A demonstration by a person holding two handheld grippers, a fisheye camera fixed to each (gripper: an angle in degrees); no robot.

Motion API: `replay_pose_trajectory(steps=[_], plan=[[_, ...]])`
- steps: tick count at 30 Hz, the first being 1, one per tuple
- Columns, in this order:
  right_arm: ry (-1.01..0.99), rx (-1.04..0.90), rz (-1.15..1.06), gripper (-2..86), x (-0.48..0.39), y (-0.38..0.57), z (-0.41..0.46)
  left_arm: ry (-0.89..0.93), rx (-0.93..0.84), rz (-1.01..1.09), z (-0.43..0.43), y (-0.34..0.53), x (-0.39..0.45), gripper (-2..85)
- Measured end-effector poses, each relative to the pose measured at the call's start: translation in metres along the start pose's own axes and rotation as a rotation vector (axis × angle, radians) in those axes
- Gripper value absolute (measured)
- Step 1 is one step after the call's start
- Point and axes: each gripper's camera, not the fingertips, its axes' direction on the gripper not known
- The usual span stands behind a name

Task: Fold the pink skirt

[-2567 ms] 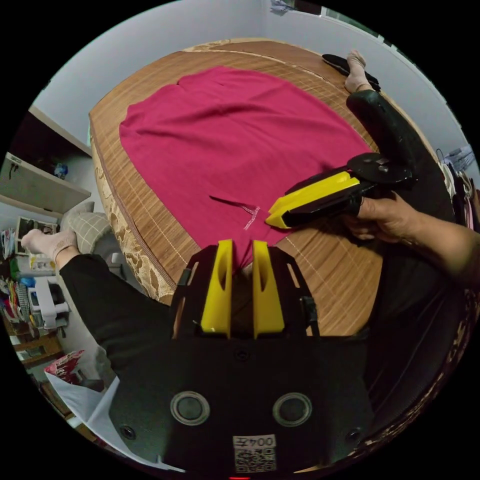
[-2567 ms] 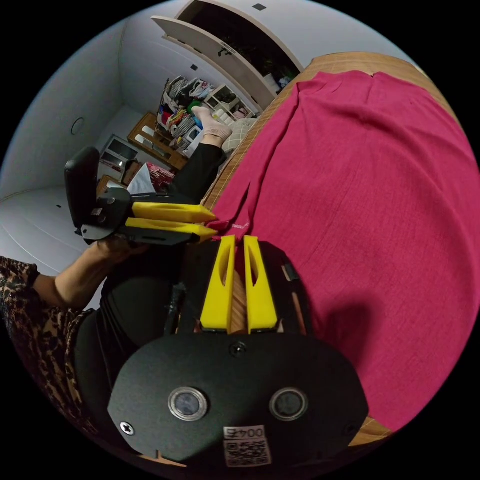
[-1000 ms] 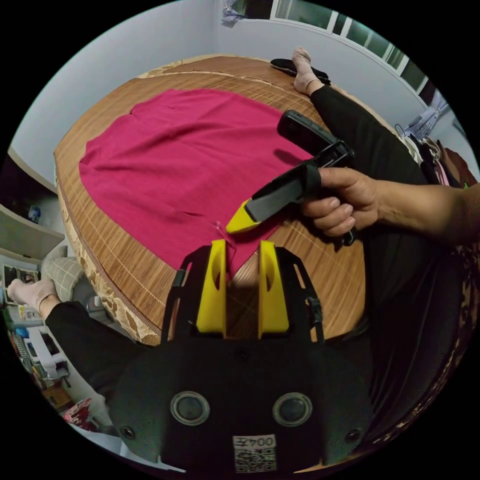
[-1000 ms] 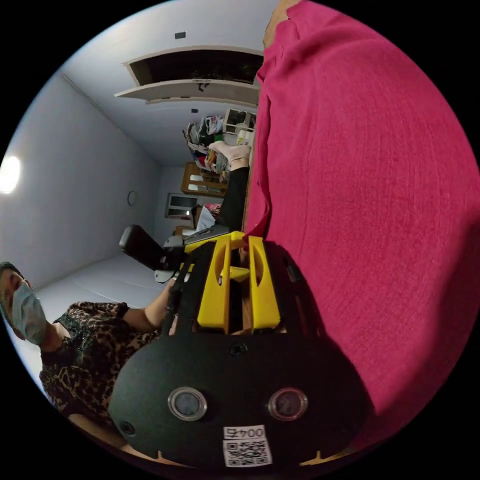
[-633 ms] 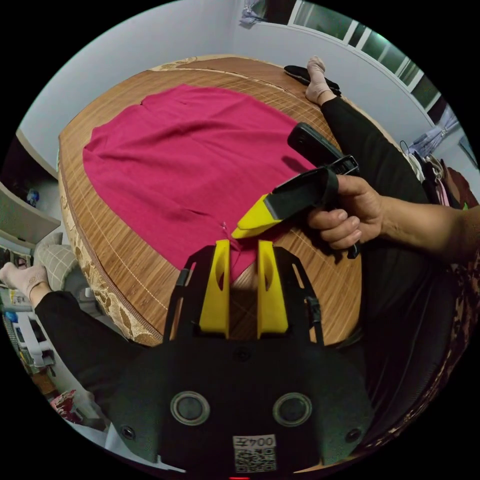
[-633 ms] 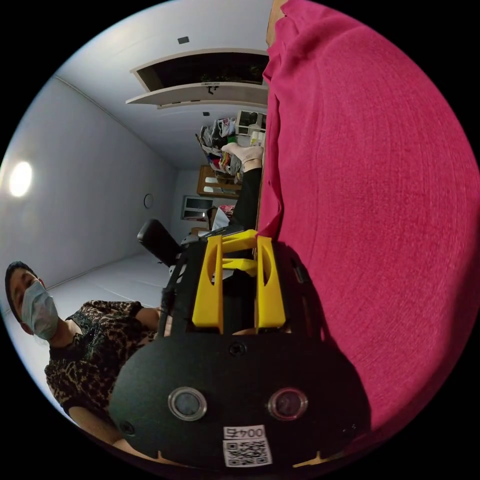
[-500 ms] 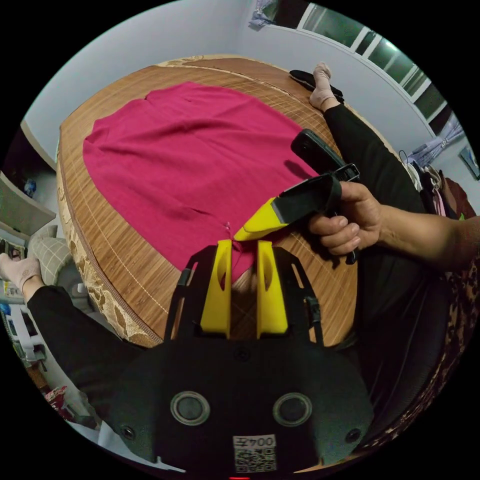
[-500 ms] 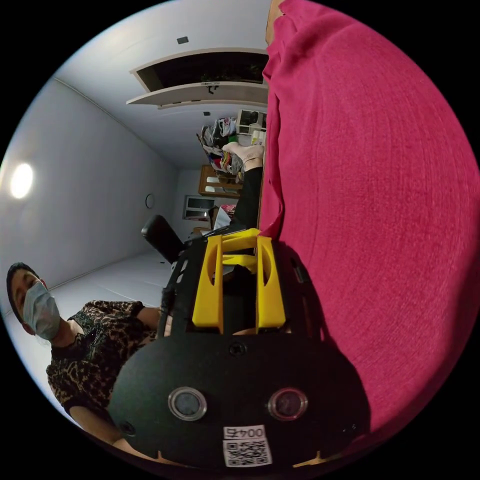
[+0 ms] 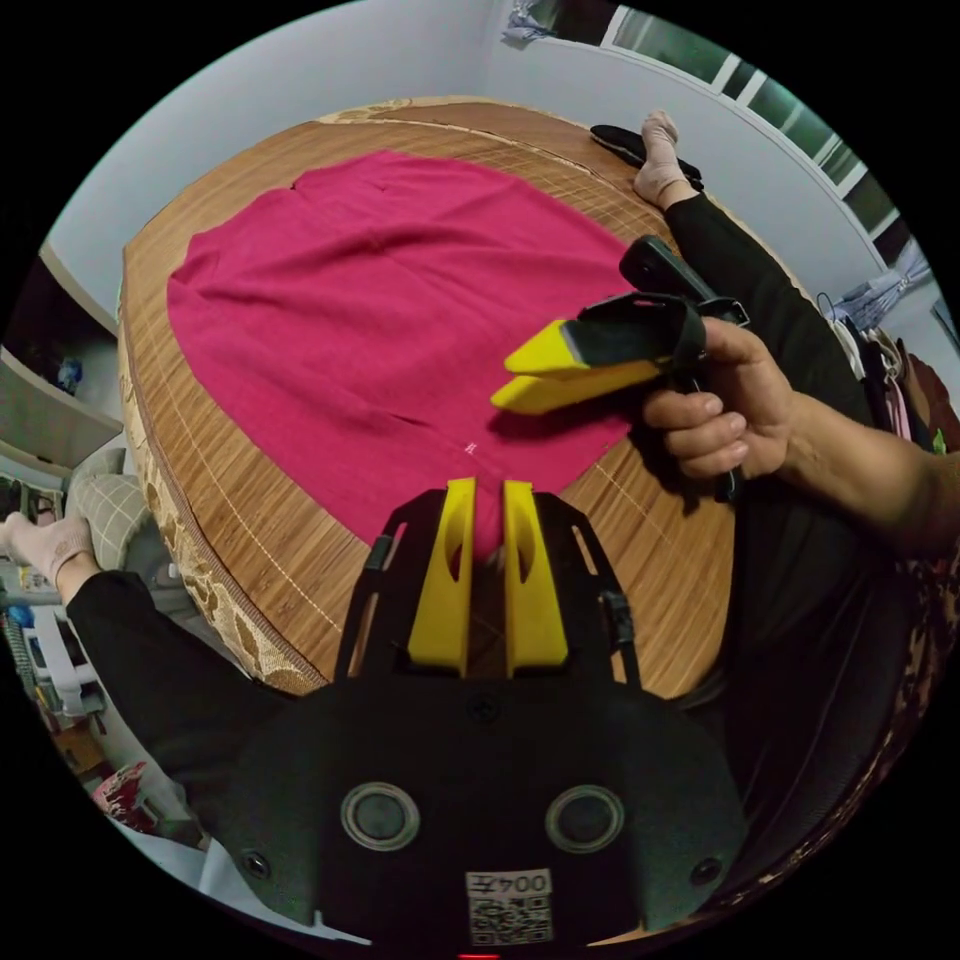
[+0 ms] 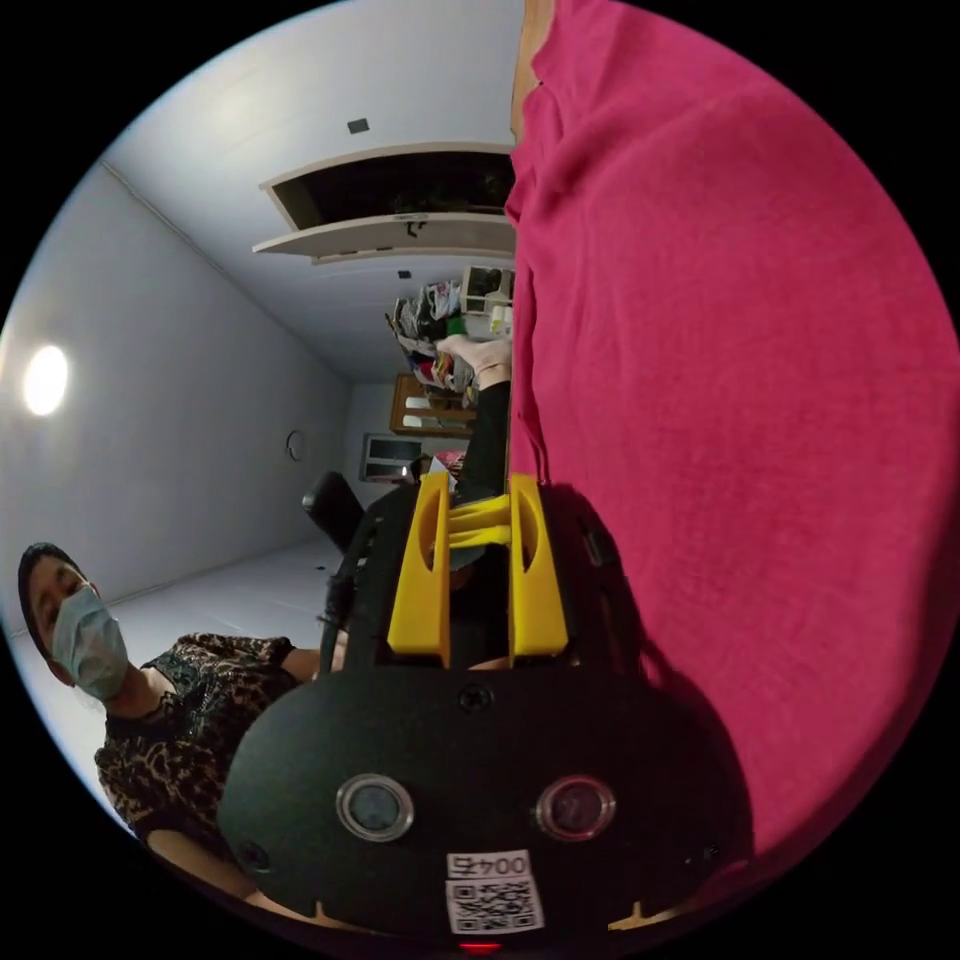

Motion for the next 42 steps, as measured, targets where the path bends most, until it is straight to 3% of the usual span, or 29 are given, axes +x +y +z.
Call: replay_pose_trajectory(steps=[8, 20, 24, 28, 42], plan=[[0.058, -0.119, 0.032, 10.4, -0.01, -0.005, 0.012, -0.017, -0.015, 0.026, 0.0, -0.011, 0.014, 5.7], [0.006, -0.144, 0.046, 12.4, -0.024, -0.005, 0.024, -0.004, -0.031, -0.007, -0.003, -0.023, 0.015, 6.3], [0.161, -0.185, 0.047, 12.4, -0.041, -0.006, 0.025, -0.015, -0.051, -0.011, -0.006, -0.027, 0.015, 5.6], [0.191, -0.204, 0.08, 12.5, -0.048, -0.005, 0.027, -0.032, -0.068, 0.006, -0.008, -0.03, 0.016, 5.7], [0.071, -0.207, 0.071, 13.4, -0.076, 0.008, 0.051, -0.03, -0.095, -0.008, -0.029, -0.025, -0.006, 4.4]])
